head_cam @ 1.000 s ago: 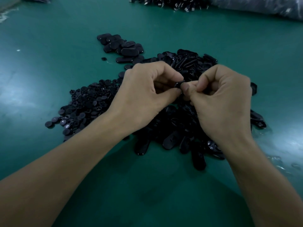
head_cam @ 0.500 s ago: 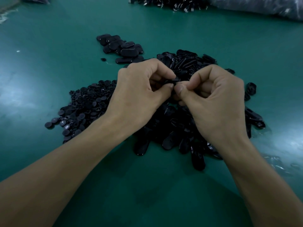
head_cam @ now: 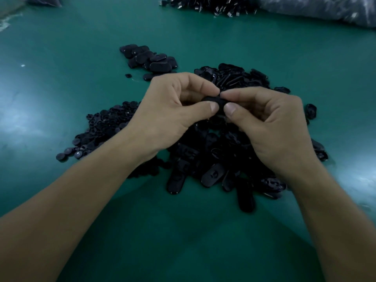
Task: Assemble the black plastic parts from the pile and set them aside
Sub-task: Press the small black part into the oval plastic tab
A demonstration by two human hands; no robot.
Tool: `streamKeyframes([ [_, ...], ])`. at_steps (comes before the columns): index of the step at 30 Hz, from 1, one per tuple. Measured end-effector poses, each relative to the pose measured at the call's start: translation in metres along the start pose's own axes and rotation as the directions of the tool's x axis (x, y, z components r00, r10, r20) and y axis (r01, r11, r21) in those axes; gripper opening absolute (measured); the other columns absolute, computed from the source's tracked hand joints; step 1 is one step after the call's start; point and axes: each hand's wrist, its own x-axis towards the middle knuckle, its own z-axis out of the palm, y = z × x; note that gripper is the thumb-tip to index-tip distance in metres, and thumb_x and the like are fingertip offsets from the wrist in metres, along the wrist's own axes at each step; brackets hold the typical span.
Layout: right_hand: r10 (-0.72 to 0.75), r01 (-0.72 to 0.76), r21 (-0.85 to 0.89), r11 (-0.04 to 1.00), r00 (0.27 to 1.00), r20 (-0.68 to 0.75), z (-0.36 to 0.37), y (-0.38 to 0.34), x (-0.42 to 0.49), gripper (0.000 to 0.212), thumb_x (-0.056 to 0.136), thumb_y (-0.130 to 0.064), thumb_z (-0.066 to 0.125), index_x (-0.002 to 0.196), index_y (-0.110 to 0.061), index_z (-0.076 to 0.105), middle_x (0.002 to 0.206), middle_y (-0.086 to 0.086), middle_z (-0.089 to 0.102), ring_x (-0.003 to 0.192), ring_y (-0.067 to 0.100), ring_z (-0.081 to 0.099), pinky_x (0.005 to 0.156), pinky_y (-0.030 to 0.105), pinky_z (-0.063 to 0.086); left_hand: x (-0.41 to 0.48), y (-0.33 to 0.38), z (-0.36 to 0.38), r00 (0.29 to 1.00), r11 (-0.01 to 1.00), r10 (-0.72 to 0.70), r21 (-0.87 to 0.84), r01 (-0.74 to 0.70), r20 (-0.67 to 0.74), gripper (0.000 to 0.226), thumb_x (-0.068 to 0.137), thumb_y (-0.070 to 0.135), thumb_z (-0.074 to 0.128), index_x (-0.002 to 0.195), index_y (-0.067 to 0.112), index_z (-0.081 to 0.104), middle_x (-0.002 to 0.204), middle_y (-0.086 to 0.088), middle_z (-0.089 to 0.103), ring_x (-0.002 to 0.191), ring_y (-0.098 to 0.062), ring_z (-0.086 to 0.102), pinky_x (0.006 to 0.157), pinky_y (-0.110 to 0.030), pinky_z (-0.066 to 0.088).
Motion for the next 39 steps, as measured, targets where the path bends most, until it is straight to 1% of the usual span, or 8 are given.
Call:
streamKeyframes([
  [3, 0.006, -0.01, 0.093, 0.996, 0.999, 0.047, -0.0051, -0.0012, 0.0004, 0.019, 0.089, -0.008, 0.073, 0.095, -0.026, 0.073, 0.079, -0.013, 0.075, 0.07, 0.0, 0.069, 0.064, 0.01, 0.05, 0.0002, 0.0014, -0.0016, 0.999, 0.999, -0.018, -0.041, 0.02, 0.043, 0.02, 0.084, 0.004, 0.077, 0.096, 0.019, 0.07, 0.083, -0.004, 0.074, 0.076, -0.01, 0.069, 0.079, -0.023, 0.058],
  [7, 0.032, -0.04, 0.144, 0.989, 0.998, 0.062, -0.0083, -0.0023, -0.0002, 0.017, 0.086, -0.005, 0.075, 0.088, -0.022, 0.074, 0.071, -0.011, 0.074, 0.063, 0.0, 0.067, 0.059, 0.009, 0.048, -0.0007, 0.0033, -0.0008, 0.996, 0.999, -0.022, -0.044, 0.026, 0.088, 0.024, 0.083, 0.004, 0.077, 0.099, 0.018, 0.067, 0.079, -0.001, 0.074, 0.075, -0.006, 0.068, 0.073, -0.017, 0.053],
  [13, 0.044, -0.06, 0.185, 0.981, 0.995, 0.084, -0.0104, -0.0034, -0.0008, 0.016, 0.083, -0.005, 0.078, 0.085, -0.02, 0.073, 0.069, -0.009, 0.074, 0.062, 0.001, 0.067, 0.058, 0.01, 0.048, -0.0014, 0.0039, -0.0014, 0.999, 0.994, -0.019, -0.106, 0.023, 0.034, 0.029, 0.069, 0.014, 0.082, 0.094, 0.015, 0.067, 0.077, 0.0, 0.075, 0.072, -0.009, 0.07, 0.073, -0.021, 0.058],
  [18, 0.049, -0.058, 0.146, 0.988, 0.996, 0.071, -0.0093, -0.0033, -0.001, 0.014, 0.082, -0.007, 0.079, 0.086, -0.02, 0.073, 0.069, -0.01, 0.074, 0.061, 0.002, 0.068, 0.057, 0.01, 0.049, -0.0021, 0.0017, -0.0001, 1.0, 0.996, -0.004, -0.085, 0.004, -0.002, 0.026, 0.064, 0.02, 0.083, 0.087, 0.018, 0.07, 0.078, -0.002, 0.076, 0.073, -0.011, 0.072, 0.072, -0.02, 0.057],
  [25, 0.06, -0.067, 0.079, 0.995, 0.995, 0.083, -0.0106, -0.0012, -0.0012, 0.014, 0.083, -0.012, 0.08, 0.086, -0.023, 0.073, 0.073, -0.011, 0.074, 0.063, 0.001, 0.068, 0.06, 0.01, 0.05, -0.0031, 0.0015, 0.0011, 1.0, 0.999, 0.0, -0.037, -0.001, -0.012, 0.02, 0.074, 0.006, 0.083, 0.087, 0.017, 0.073, 0.072, 0.003, 0.075, 0.069, -0.007, 0.073, 0.068, -0.015, 0.055],
  [30, 0.067, -0.07, 0.036, 0.997, 0.993, 0.095, -0.0096, -0.0018, -0.0013, 0.014, 0.085, -0.013, 0.079, 0.088, -0.025, 0.071, 0.076, -0.012, 0.074, 0.068, 0.0, 0.068, 0.065, 0.012, 0.052, -0.0034, 0.0022, 0.0018, 0.999, 1.0, 0.001, -0.017, -0.002, -0.033, 0.02, 0.073, 0.007, 0.085, 0.085, 0.018, 0.074, 0.074, 0.002, 0.076, 0.073, -0.012, 0.073, 0.071, -0.02, 0.058],
  [36, 0.066, -0.065, -0.015, 0.998, 0.996, 0.059, -0.007, -0.0025, -0.0017, 0.015, 0.085, -0.013, 0.078, 0.085, -0.026, 0.07, 0.073, -0.011, 0.072, 0.063, 0.002, 0.065, 0.061, 0.016, 0.054, -0.0036, 0.0011, 0.0022, 0.999, 1.0, 0.012, 0.017, -0.011, -0.048, 0.021, 0.074, 0.008, 0.086, 0.084, 0.022, 0.074, 0.078, -0.002, 0.076, 0.076, -0.015, 0.072, 0.077, -0.029, 0.062],
  [39, 0.066, -0.067, 0.012, 0.998, 0.995, 0.077, -0.0087, -0.0024, -0.0013, 0.015, 0.085, -0.013, 0.079, 0.086, -0.026, 0.071, 0.074, -0.009, 0.074, 0.065, 0.003, 0.067, 0.062, 0.017, 0.055, -0.0032, 0.0009, 0.0013, 0.999, 1.0, 0.012, 0.018, -0.011, -0.038, 0.02, 0.074, 0.009, 0.086, 0.085, 0.022, 0.075, 0.079, 0.0, 0.077, 0.077, -0.013, 0.072, 0.076, -0.027, 0.061],
])
